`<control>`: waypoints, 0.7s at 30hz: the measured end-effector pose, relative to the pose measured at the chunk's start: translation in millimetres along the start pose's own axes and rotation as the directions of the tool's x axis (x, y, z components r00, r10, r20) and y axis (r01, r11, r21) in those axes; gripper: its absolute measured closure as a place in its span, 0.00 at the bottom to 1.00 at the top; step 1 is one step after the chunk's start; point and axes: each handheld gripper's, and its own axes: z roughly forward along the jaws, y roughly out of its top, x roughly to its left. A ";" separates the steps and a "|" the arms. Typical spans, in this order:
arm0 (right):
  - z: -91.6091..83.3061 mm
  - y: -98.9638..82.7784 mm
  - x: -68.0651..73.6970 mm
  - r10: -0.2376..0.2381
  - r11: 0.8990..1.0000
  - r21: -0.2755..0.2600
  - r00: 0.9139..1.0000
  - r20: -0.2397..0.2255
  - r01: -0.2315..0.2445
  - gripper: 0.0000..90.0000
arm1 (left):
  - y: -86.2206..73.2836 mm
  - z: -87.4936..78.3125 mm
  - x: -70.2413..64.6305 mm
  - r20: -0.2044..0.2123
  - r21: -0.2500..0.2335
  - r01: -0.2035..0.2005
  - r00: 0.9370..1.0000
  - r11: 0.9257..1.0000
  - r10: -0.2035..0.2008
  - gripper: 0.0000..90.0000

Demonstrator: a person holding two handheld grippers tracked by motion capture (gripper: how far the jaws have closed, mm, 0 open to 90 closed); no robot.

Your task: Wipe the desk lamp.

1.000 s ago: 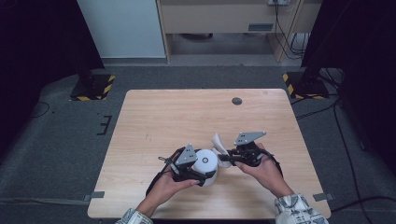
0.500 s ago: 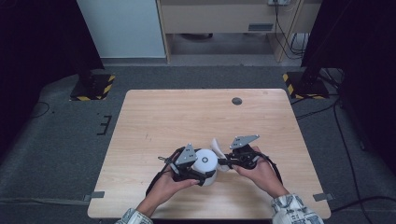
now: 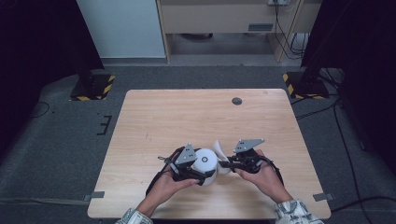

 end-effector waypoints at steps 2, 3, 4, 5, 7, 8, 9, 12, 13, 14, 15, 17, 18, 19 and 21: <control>-8.1 0.5 3.7 -0.001 1.000 -0.029 1.000 -0.006 0.001 0.86 | 0.0 0.0 0.1 0.000 0.000 0.000 1.000 1.000 0.000 0.08; -11.9 1.2 5.6 -0.002 0.999 -0.044 1.000 -0.006 0.001 0.86 | 0.0 0.1 0.0 0.000 0.000 0.000 1.000 1.000 0.000 0.08; -15.4 2.2 7.4 -0.003 0.998 -0.060 1.000 -0.007 0.003 0.86 | 0.0 0.1 0.1 -0.001 0.000 0.001 1.000 1.000 -0.001 0.08; -18.8 3.6 9.2 -0.007 0.997 -0.076 1.000 -0.009 0.007 0.86 | -0.1 0.1 0.0 -0.001 -0.001 0.001 1.000 1.000 -0.001 0.08; -24.6 6.8 13.1 -0.014 0.995 -0.103 1.000 -0.014 0.012 0.86 | -0.2 0.2 0.2 0.000 -0.001 0.000 1.000 1.000 0.000 0.08; -26.2 8.0 14.9 -0.018 0.994 -0.112 1.000 -0.016 0.016 0.86 | -0.3 0.2 0.3 0.000 -0.002 0.001 1.000 1.000 -0.001 0.08; -26.4 8.5 16.6 -0.022 0.993 -0.114 1.000 -0.016 0.020 0.86 | -0.3 0.2 0.4 0.001 -0.002 0.000 1.000 1.000 0.000 0.08; -22.2 6.2 18.4 -0.030 0.995 -0.095 1.000 -0.008 0.029 0.86 | -0.4 0.1 0.4 0.001 -0.003 0.000 1.000 1.000 0.000 0.08; -20.5 4.5 18.2 -0.028 0.996 -0.088 1.000 -0.008 0.027 0.86 | -0.4 0.1 0.4 0.001 -0.003 0.000 1.000 1.000 0.000 0.08; -18.7 2.6 17.5 -0.023 0.996 -0.085 1.000 -0.008 0.022 0.86 | -0.4 0.2 0.5 0.001 -0.003 0.000 1.000 1.000 0.000 0.08; -16.8 0.5 16.7 -0.016 0.997 -0.082 1.000 -0.009 0.015 0.86 | -0.4 0.2 0.5 0.002 -0.003 0.000 1.000 1.000 0.000 0.08; -12.0 -4.0 16.1 -0.009 0.998 -0.061 1.000 -0.010 0.009 0.86 | -0.4 0.2 0.5 0.002 -0.003 0.000 1.000 1.000 0.000 0.08; -8.9 -6.4 16.1 -0.005 0.999 -0.050 1.000 -0.010 0.004 0.86 | -0.4 0.2 0.5 0.002 -0.003 0.000 1.000 1.000 0.000 0.08; -5.8 -8.7 16.3 -0.005 0.999 -0.039 1.000 -0.009 0.005 0.86 | -0.4 0.2 0.6 0.003 -0.003 -0.001 1.000 1.000 0.001 0.08; -0.3 -13.0 16.0 0.004 1.000 -0.023 1.000 -0.008 -0.004 0.86 | -0.5 0.2 0.8 0.004 -0.004 -0.001 1.000 1.000 0.001 0.08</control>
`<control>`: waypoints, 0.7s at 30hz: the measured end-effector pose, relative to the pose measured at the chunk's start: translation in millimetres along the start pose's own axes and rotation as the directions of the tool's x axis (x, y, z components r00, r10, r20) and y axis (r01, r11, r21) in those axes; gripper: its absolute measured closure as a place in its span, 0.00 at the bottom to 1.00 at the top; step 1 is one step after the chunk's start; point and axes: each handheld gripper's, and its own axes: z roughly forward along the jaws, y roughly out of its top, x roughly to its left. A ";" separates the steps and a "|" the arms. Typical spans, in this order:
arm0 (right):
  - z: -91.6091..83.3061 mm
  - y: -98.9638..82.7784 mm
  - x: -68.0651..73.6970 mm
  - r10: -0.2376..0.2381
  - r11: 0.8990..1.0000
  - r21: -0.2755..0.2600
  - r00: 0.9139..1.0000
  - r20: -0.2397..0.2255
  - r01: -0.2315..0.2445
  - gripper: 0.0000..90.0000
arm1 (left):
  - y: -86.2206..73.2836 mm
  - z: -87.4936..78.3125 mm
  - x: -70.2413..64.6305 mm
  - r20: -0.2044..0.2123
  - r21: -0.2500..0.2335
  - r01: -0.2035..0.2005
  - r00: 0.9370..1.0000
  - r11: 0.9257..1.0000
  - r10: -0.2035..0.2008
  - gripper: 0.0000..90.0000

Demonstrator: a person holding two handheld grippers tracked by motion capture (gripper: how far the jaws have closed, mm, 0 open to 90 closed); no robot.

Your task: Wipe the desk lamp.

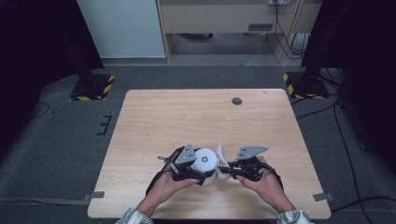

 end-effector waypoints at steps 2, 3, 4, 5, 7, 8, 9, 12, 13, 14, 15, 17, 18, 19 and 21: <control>4.5 -3.7 -0.8 0.000 1.000 0.024 1.000 0.004 0.000 0.86 | 0.0 0.0 0.0 0.000 0.000 0.000 1.000 1.000 0.000 0.08; 6.3 -5.3 -0.8 0.002 0.999 0.032 1.000 0.006 -0.002 0.86 | 0.0 0.0 0.0 0.000 0.000 -0.001 1.000 1.000 0.001 0.08; 7.7 -6.8 -0.8 0.002 0.999 0.038 1.000 0.010 -0.003 0.86 | 0.1 0.1 -0.1 0.000 0.000 -0.002 1.000 1.000 0.002 0.08; 8.4 -7.9 -0.6 0.005 0.999 0.043 1.000 0.011 -0.005 0.86 | 0.1 0.2 -0.2 0.000 0.000 -0.003 1.000 1.000 0.003 0.08; 7.6 -8.7 -0.1 0.007 0.999 0.039 1.000 0.011 -0.007 0.86 | 0.3 0.7 0.1 0.000 0.000 -0.004 1.000 1.000 0.004 0.08; 6.1 -8.3 0.3 0.006 1.000 0.029 1.000 0.011 -0.007 0.86 | 0.5 1.1 0.5 0.001 0.000 -0.004 1.000 1.000 0.004 0.08; 3.6 -7.3 0.9 0.009 1.000 0.016 1.000 0.011 -0.010 0.86 | 0.8 1.7 1.0 0.002 -0.001 -0.003 1.000 1.000 0.003 0.08; -8.4 -2.1 1.5 0.013 0.999 -0.042 1.000 0.016 -0.012 0.86 | 3.1 4.6 2.4 0.007 0.006 -0.009 1.000 1.000 0.009 0.09; -12.9 -0.4 1.4 0.013 0.998 -0.059 1.000 0.019 -0.012 0.86 | 4.3 5.8 3.2 0.012 0.011 -0.014 1.000 1.000 0.013 0.09; -16.7 1.0 0.8 0.017 0.997 -0.076 1.000 0.025 -0.015 0.86 | 5.6 7.1 4.0 0.018 0.016 -0.017 1.000 1.000 0.017 0.09; -19.7 1.9 -0.3 0.021 0.996 -0.089 0.999 0.029 -0.019 0.86 | 6.8 8.6 4.8 0.024 0.019 -0.021 1.000 1.000 0.020 0.09; -22.0 2.0 -2.6 0.029 0.995 -0.100 0.999 0.036 -0.025 0.86 | 8.3 11.8 6.2 0.034 0.018 -0.025 0.999 1.000 0.025 0.09; -21.2 1.1 -3.2 0.033 0.995 -0.099 0.999 0.033 -0.030 0.86 | 8.8 12.9 6.9 0.040 0.019 -0.028 0.999 0.999 0.027 0.08; -19.1 -0.3 -3.4 0.033 0.995 -0.092 0.999 0.032 -0.030 0.86 | 9.1 13.4 7.5 0.045 0.019 -0.030 0.999 0.999 0.029 0.08; -12.9 -4.3 -3.2 0.028 0.998 -0.056 0.999 0.029 -0.027 0.86 | 8.8 13.3 8.6 0.051 0.017 -0.033 0.998 0.999 0.032 0.08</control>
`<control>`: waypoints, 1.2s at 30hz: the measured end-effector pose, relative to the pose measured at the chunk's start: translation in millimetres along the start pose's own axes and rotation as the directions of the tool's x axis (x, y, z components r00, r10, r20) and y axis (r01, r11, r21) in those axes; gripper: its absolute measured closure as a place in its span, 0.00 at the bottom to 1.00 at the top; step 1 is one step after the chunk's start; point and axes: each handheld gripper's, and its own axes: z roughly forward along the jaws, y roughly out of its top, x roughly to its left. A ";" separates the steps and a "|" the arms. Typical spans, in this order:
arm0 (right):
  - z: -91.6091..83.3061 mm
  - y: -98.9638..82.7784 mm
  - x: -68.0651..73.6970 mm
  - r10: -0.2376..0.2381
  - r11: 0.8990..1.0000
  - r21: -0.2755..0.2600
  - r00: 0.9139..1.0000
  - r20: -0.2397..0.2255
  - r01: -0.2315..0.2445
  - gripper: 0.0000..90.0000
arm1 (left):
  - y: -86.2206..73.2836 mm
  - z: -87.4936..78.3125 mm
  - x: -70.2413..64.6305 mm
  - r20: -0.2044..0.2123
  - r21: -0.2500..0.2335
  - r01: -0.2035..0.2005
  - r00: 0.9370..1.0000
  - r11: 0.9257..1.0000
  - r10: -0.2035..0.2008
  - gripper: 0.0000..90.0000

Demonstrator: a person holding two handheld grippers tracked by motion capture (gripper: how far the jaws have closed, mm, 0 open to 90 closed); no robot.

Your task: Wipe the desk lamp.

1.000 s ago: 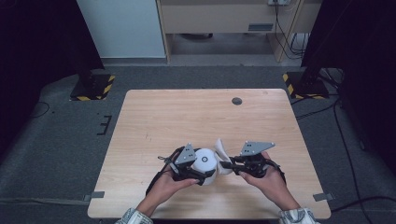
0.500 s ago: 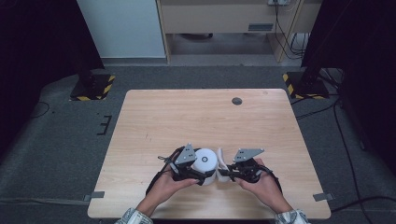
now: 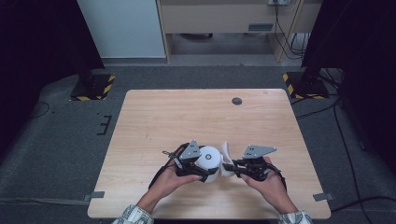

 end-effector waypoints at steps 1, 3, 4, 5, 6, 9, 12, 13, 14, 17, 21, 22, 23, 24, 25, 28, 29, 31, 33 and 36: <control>3.5 -2.6 0.0 -0.002 1.000 0.016 1.000 0.002 0.002 0.86 | -0.3 -0.1 0.0 -0.001 -0.002 0.002 1.000 1.000 -0.002 0.08; 10.4 -8.5 -1.5 -0.001 0.998 0.055 1.000 0.000 0.001 0.86 | -0.4 -0.1 -1.1 -0.007 -0.003 0.003 1.000 1.000 -0.003 0.08; 13.0 -11.0 -2.2 0.002 0.997 0.073 1.000 0.003 -0.002 0.86 | -0.3 -0.2 -1.7 -0.009 -0.002 0.005 1.000 1.000 -0.005 0.09; 15.0 -12.6 -2.7 0.002 0.997 0.083 1.000 0.005 -0.002 0.86 | -0.3 -0.4 -2.2 -0.008 -0.001 0.005 1.000 1.000 -0.005 0.09; 16.0 -12.9 -2.3 -0.001 0.996 0.087 1.000 0.007 0.001 0.86 | -0.4 -0.6 -2.4 -0.008 -0.001 0.005 1.000 1.000 -0.005 0.09; 11.1 -9.0 -0.2 -0.004 0.998 0.057 1.000 0.010 0.003 0.86 | -0.4 -0.7 -2.4 -0.005 0.000 0.004 1.000 1.000 -0.004 0.08; 0.0 -1.2 1.5 -0.001 1.000 -0.013 1.000 0.004 0.002 0.86 | -0.4 -0.6 -2.2 -0.003 -0.001 0.003 1.000 1.000 -0.003 0.08; -3.7 1.5 2.0 0.004 0.999 -0.037 1.000 0.002 -0.004 0.86 | -0.3 -0.4 -2.3 -0.003 -0.001 0.003 1.000 1.000 -0.003 0.08; -6.5 3.9 2.7 0.007 0.998 -0.056 1.000 0.002 -0.007 0.86 | -0.3 -0.3 -2.3 -0.003 -0.001 0.004 1.000 1.000 -0.004 0.08; -6.6 4.9 2.9 0.005 0.998 -0.059 1.000 0.012 -0.005 0.86 | 0.0 -0.2 -2.6 -0.005 0.001 0.004 1.000 1.000 -0.003 0.08; 3.9 -4.1 1.4 0.016 1.000 0.002 1.000 0.019 -0.016 0.86 | 0.2 -0.1 -3.0 -0.008 0.003 0.004 1.000 1.000 -0.004 0.08; 7.6 -7.6 1.5 0.014 0.999 0.030 1.000 0.021 -0.015 0.86 | 0.2 -0.1 -3.1 -0.008 0.003 0.004 1.000 1.000 -0.004 0.08; 11.4 -11.0 1.7 0.011 0.998 0.057 1.000 0.029 -0.013 0.86 | 0.4 -0.1 -3.1 -0.009 0.003 0.004 1.000 1.000 -0.004 0.08; 14.1 -13.7 2.1 0.010 0.997 0.074 0.999 0.032 -0.013 0.86 | 0.7 -0.2 -3.3 -0.010 0.006 0.003 1.000 1.000 -0.003 0.08; 15.5 -15.1 2.7 0.008 0.997 0.081 0.999 0.036 -0.011 0.86 | 1.1 -0.3 -3.3 -0.009 0.009 0.000 1.000 1.000 0.000 0.08; 12.6 -13.4 2.4 0.005 0.998 0.069 0.999 0.044 -0.008 0.85 | 1.6 -0.5 -3.6 -0.015 0.008 0.000 1.000 1.000 0.000 0.08; 10.9 -12.9 1.8 0.009 0.998 0.059 0.999 0.047 -0.012 0.85 | 2.2 -1.0 -4.1 -0.020 0.008 -0.001 1.000 1.000 0.001 0.08; 8.1 -13.1 0.8 0.017 0.999 0.047 0.999 0.051 -0.020 0.85 | 4.8 -3.0 -4.8 -0.028 0.012 -0.010 1.000 1.000 0.010 0.07; 6.5 -14.3 -0.5 0.020 0.999 0.047 0.998 0.051 -0.023 0.85 | 8.2 -5.9 -5.6 -0.036 0.004 -0.014 0.999 1.000 0.014 0.07; 5.8 -15.6 -1.6 0.024 0.999 0.046 0.998 0.051 -0.027 0.85 | 15.2 -12.6 -6.4 -0.043 -0.029 -0.018 0.999 0.999 0.016 0.07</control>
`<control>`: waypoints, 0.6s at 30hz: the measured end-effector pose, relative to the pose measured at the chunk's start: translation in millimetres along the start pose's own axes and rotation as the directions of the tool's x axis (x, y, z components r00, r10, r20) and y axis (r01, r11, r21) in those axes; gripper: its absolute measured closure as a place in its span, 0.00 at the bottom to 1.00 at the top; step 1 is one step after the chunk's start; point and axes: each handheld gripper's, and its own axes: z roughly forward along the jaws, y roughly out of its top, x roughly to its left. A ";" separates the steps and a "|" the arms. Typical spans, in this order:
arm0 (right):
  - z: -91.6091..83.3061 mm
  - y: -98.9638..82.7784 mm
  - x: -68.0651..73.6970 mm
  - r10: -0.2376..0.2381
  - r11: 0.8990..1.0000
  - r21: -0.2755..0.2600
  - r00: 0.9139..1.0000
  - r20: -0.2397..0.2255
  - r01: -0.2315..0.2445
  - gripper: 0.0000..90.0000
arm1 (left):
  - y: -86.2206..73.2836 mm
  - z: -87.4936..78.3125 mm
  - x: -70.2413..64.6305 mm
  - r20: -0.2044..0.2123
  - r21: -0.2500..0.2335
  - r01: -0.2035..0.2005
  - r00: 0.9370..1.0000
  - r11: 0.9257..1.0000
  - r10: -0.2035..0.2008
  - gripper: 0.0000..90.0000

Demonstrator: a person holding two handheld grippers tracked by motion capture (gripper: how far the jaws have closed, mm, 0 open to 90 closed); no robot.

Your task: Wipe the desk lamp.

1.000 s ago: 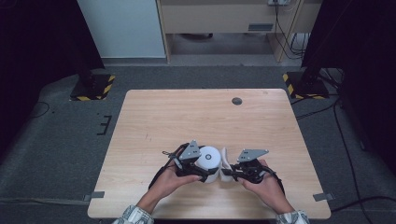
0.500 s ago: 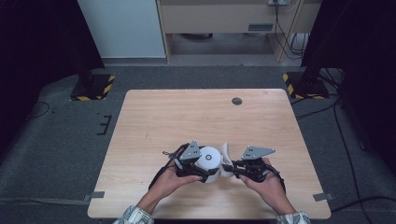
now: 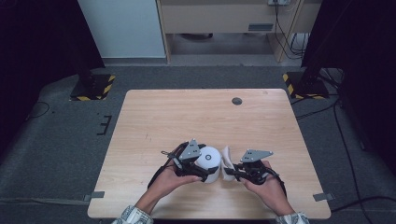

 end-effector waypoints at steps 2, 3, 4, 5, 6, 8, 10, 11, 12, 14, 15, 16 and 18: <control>-0.4 0.4 0.1 0.001 1.000 -0.004 1.000 0.001 -0.001 0.85 | 5.0 -4.7 0.4 0.000 -0.020 -0.001 1.000 1.000 0.001 0.07; -0.7 0.7 0.4 0.001 1.000 -0.008 1.000 0.003 -0.001 0.85 | 7.0 -7.9 1.4 0.006 -0.042 0.007 1.000 0.999 -0.006 0.07; -1.3 1.2 0.6 0.001 1.000 -0.010 1.000 0.002 -0.001 0.85 | 9.1 -10.9 3.0 0.003 -0.052 0.019 1.000 0.998 -0.019 0.08; -1.9 1.7 1.0 0.001 1.000 -0.012 1.000 0.001 -0.001 0.85 | 10.7 -13.6 5.0 -0.004 -0.052 0.027 1.000 0.998 -0.028 0.12; -2.6 2.2 1.5 0.002 1.000 -0.016 1.000 -0.001 -0.002 0.85 | 11.8 -16.1 6.9 -0.015 -0.047 0.025 1.000 0.999 -0.026 0.17; -4.4 3.7 2.7 0.006 1.000 -0.028 1.000 -0.005 -0.006 0.85 | 11.6 -20.1 10.3 -0.026 -0.049 0.031 0.999 0.998 -0.033 0.22; -6.5 5.1 4.5 0.007 0.999 -0.042 1.000 -0.004 -0.008 0.85 | 9.5 -22.3 12.1 -0.024 -0.048 0.039 0.999 0.998 -0.040 0.28; -7.9 5.7 5.3 0.008 0.999 -0.046 1.000 -0.007 -0.008 0.85 | 8.7 -22.6 12.3 -0.021 -0.047 0.041 0.999 0.998 -0.042 0.30; -9.2 6.0 5.7 0.008 0.999 -0.052 1.000 -0.008 -0.008 0.85 | 8.1 -22.5 12.0 -0.017 -0.043 0.040 0.999 0.998 -0.041 0.31; -11.3 6.4 7.2 0.015 0.998 -0.062 1.000 -0.014 -0.016 0.85 | 7.5 -20.8 11.4 -0.014 -0.030 0.036 0.999 0.999 -0.036 0.31; -11.9 6.3 7.8 0.014 0.998 -0.066 1.000 -0.016 -0.015 0.85 | 7.1 -19.4 11.1 -0.013 -0.026 0.036 0.999 0.999 -0.036 0.31; -12.5 6.4 8.3 0.014 0.998 -0.067 1.000 -0.016 -0.015 0.85 | 6.5 -18.1 11.1 -0.009 -0.020 0.035 0.999 0.999 -0.035 0.31; -13.4 7.1 9.1 0.015 0.997 -0.071 1.000 -0.019 -0.017 0.85 | 5.1 -15.9 12.1 -0.006 -0.017 0.049 0.999 0.999 -0.049 0.31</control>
